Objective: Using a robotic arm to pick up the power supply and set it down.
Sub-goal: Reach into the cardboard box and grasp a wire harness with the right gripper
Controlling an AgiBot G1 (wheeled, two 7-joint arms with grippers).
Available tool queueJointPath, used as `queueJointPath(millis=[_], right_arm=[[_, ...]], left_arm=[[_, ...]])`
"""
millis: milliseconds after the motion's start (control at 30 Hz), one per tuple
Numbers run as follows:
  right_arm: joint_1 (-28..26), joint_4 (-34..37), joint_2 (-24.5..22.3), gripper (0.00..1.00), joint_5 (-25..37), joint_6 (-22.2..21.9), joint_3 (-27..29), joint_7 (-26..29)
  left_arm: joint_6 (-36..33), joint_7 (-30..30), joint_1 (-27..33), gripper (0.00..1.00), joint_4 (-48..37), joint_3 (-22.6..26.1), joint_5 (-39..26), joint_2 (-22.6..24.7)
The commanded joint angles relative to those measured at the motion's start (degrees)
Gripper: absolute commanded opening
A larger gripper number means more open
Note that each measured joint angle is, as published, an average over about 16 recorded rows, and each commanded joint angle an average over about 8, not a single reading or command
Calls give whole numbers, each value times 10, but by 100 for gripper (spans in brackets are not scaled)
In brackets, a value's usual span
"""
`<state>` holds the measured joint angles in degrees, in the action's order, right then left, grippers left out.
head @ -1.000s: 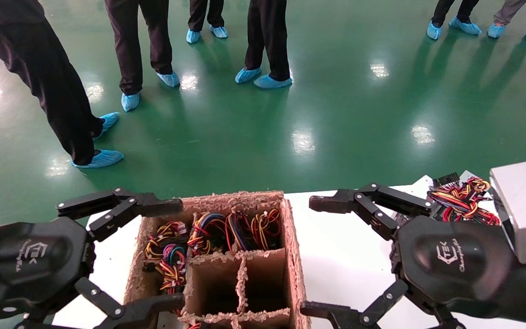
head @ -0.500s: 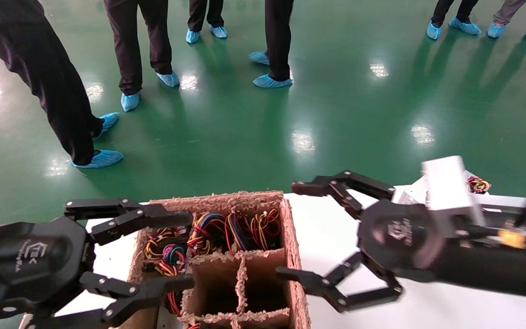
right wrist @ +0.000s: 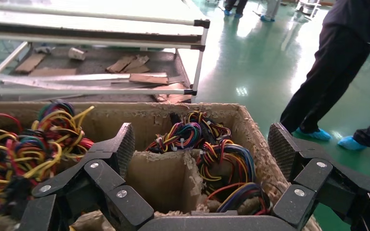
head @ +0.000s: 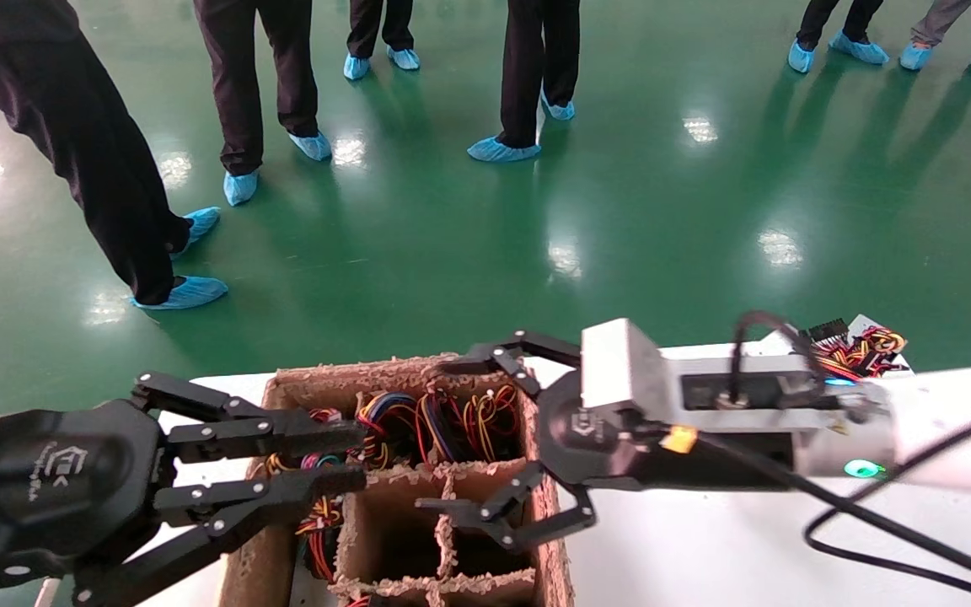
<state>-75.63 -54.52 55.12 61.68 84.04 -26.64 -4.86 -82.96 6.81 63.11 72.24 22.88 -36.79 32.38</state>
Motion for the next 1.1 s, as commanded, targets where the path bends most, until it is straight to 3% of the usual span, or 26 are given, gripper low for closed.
queueJointPath(millis=[33, 333, 433, 600, 667, 733, 1100], right_arm=[[-11, 20, 16, 100, 10, 4, -7, -13], [-62, 135, 82, 98, 56, -2, -32, -85], [-78, 177, 104, 76, 69, -5, -40, -109], [-101, 245, 134, 16, 88, -7, -51, -148], [-109, 269, 143, 4, 94, -7, -55, -162], [-115, 292, 151, 0, 98, -6, -57, -176], [-142, 392, 181, 0, 107, 0, -63, -235]], left_arm=[[0, 0, 0, 0, 0, 0, 0, 0], [0, 0, 0, 0, 0, 0, 0, 0], [0, 0, 0, 0, 0, 0, 0, 0], [0, 0, 0, 0, 0, 0, 0, 0], [0, 0, 0, 0, 0, 0, 0, 0], [0, 0, 0, 0, 0, 0, 0, 0], [0, 0, 0, 0, 0, 0, 0, 0]])
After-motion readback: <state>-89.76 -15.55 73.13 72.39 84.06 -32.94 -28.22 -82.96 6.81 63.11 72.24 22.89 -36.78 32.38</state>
